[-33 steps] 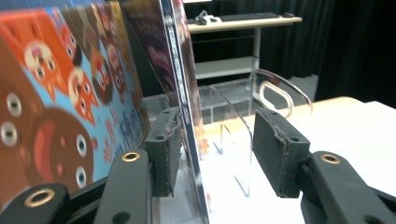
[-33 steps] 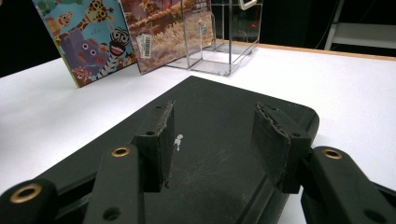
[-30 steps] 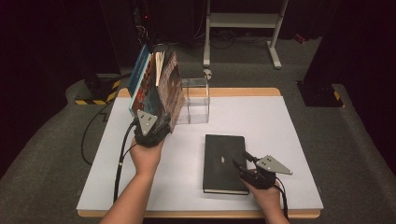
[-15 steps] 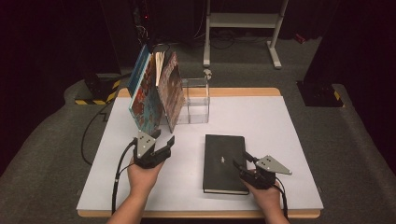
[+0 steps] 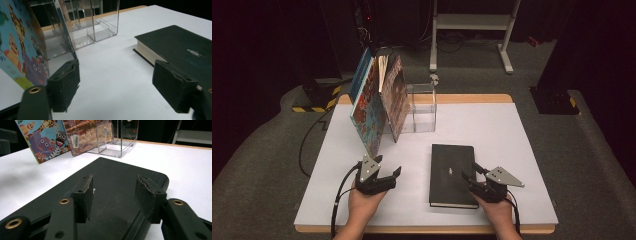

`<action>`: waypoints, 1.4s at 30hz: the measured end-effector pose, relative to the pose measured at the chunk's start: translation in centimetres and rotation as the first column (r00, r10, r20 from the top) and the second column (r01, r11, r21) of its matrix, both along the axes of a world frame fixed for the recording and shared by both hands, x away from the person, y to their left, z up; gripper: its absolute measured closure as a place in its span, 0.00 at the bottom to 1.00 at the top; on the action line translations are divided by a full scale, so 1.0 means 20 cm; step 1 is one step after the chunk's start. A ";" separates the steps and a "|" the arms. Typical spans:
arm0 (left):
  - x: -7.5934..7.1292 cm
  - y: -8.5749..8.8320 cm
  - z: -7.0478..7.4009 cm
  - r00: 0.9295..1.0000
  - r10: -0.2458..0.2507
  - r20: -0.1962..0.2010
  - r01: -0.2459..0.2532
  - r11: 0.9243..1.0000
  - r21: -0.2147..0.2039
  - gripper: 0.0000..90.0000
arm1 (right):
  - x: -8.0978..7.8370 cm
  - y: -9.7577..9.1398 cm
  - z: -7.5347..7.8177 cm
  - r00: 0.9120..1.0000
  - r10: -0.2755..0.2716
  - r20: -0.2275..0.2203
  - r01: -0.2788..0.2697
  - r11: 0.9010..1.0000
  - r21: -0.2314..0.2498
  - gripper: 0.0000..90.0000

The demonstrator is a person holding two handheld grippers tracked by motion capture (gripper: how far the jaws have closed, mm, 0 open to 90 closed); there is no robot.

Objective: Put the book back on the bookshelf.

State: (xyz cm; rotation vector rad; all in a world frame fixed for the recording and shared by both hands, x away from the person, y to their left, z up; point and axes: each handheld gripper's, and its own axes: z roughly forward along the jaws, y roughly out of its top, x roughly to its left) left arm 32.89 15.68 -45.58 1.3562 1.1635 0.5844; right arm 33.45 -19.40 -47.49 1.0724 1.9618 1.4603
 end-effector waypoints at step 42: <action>-0.01 0.02 -0.18 0.986 -0.128 -0.110 0.130 0.992 0.008 0.00 | -0.09 -0.04 -0.04 0.978 -0.055 -0.202 0.050 0.998 -0.032 0.23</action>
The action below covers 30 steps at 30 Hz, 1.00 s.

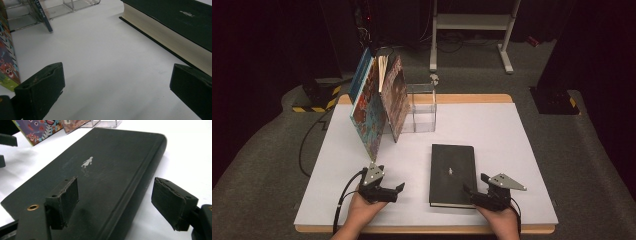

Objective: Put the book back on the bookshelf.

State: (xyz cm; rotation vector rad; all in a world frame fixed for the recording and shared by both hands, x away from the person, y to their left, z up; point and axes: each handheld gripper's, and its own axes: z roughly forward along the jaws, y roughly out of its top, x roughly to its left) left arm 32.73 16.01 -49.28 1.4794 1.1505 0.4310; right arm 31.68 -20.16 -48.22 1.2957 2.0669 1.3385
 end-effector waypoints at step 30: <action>-0.03 0.02 0.04 0.999 -0.020 0.026 0.022 0.998 -0.057 0.00 | 0.05 0.05 -0.02 0.996 0.017 -0.092 -0.018 1.000 -0.012 0.20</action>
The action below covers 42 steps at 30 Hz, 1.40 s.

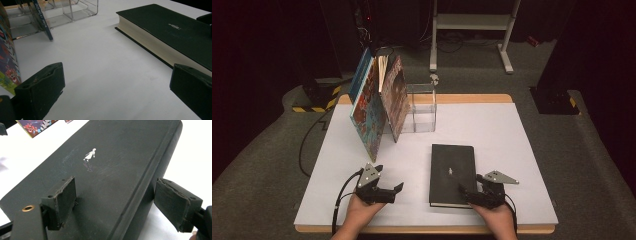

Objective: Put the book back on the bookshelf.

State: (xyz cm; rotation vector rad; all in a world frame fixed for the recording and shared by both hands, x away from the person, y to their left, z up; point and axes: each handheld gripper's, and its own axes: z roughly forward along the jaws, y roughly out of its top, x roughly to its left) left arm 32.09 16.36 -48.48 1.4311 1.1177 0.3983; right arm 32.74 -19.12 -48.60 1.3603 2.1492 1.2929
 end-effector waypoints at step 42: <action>-0.09 0.10 0.03 1.000 0.031 -0.001 -0.031 0.999 -0.036 0.00 | 0.09 0.23 0.00 0.997 0.073 -0.012 -0.073 0.997 -0.007 0.20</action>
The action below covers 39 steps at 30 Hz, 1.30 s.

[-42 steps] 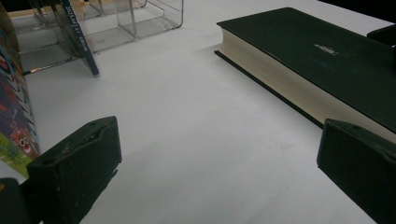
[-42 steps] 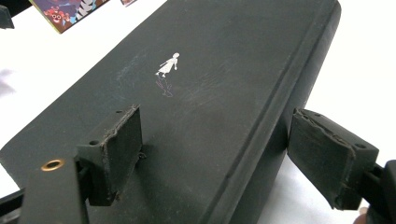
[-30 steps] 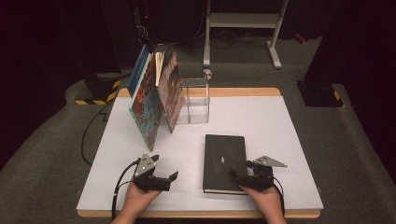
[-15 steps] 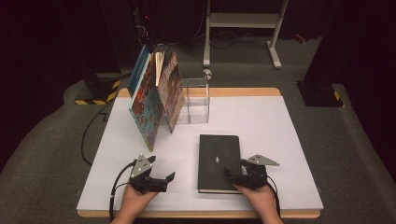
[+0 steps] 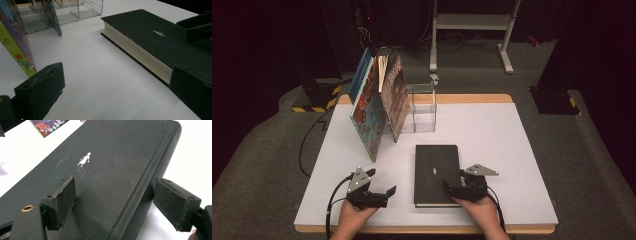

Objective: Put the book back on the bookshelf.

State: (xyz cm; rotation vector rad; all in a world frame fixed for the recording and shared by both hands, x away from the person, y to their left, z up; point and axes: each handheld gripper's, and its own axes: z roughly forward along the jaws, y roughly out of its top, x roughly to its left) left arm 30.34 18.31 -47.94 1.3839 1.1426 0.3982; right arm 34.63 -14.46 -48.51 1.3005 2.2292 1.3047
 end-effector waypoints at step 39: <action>0.14 -0.32 -0.02 0.983 -0.126 -0.135 0.126 0.992 -0.008 0.07 | -0.10 -0.03 0.00 0.997 0.074 -0.001 -0.073 0.997 0.021 0.25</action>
